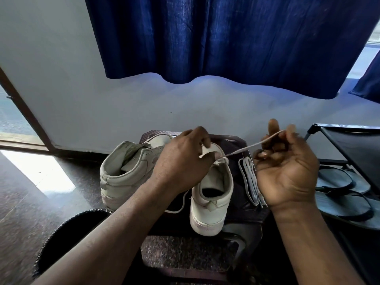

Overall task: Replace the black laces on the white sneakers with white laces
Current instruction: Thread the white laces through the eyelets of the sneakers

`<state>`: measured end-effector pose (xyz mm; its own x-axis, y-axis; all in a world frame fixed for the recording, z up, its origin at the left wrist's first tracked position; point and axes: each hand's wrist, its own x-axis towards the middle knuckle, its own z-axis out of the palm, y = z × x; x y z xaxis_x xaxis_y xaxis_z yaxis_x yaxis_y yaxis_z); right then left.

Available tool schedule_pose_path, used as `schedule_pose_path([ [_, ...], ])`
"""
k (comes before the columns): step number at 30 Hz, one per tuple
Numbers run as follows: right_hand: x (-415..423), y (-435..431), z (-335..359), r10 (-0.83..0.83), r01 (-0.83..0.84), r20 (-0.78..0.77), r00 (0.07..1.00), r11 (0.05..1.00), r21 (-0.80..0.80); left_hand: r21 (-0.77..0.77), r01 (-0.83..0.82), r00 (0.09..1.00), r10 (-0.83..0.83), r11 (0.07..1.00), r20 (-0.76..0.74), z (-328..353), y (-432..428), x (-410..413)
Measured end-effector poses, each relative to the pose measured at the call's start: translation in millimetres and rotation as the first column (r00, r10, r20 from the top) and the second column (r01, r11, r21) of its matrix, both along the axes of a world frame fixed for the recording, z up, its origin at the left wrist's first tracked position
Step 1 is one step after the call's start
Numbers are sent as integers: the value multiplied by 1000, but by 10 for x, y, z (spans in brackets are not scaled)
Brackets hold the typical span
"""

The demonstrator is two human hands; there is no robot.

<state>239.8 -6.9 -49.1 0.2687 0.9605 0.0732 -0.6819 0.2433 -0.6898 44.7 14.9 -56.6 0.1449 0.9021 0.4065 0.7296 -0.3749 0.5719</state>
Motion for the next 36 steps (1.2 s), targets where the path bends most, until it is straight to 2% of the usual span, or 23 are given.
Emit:
schedule_pose_path([
  [2,9,12,4,-48,46,43,998,998,36,-151,-76,997,73,986,-25,23,-46,-74],
  [4,-67,9,-8,-95,74,250,964,993,91,-309,-65,998,68,949,-1,31,-95,-119],
  [5,-134,5,-37,-119,82,389,913,990,111,-357,-54,998,57,933,-1,33,-126,-123],
  [8,-379,5,-150,-100,53,737,669,995,87,-341,-97,995,95,935,-23,35,-163,-114],
  [9,-431,6,-198,-85,53,816,571,996,67,-355,-110,993,121,928,10,39,-163,-122],
  [11,-475,9,-265,-114,95,907,405,992,82,-461,-76,968,176,884,178,56,-152,-154],
  [13,-481,7,-293,-132,100,938,321,989,104,-572,20,899,236,820,368,73,-154,-200],
  [15,-478,0,-327,-100,73,939,328,994,80,-626,126,819,275,769,503,78,-161,-239],
  [17,-466,0,-362,-110,73,945,307,993,92,-641,189,765,297,744,571,66,-167,-266],
  [21,-451,9,-370,-169,75,965,199,985,157,-635,211,713,328,743,620,34,-191,-292],
  [26,-454,-15,-331,-214,61,961,176,977,206,-620,233,687,324,749,650,-11,-184,-266],
  [30,-406,-14,-345,-203,35,972,117,979,201,-604,247,686,304,758,661,-29,-191,-241],
  [36,-456,-39,-329,-277,84,960,23,958,275,-566,277,692,247,777,678,-63,-201,-242],
])
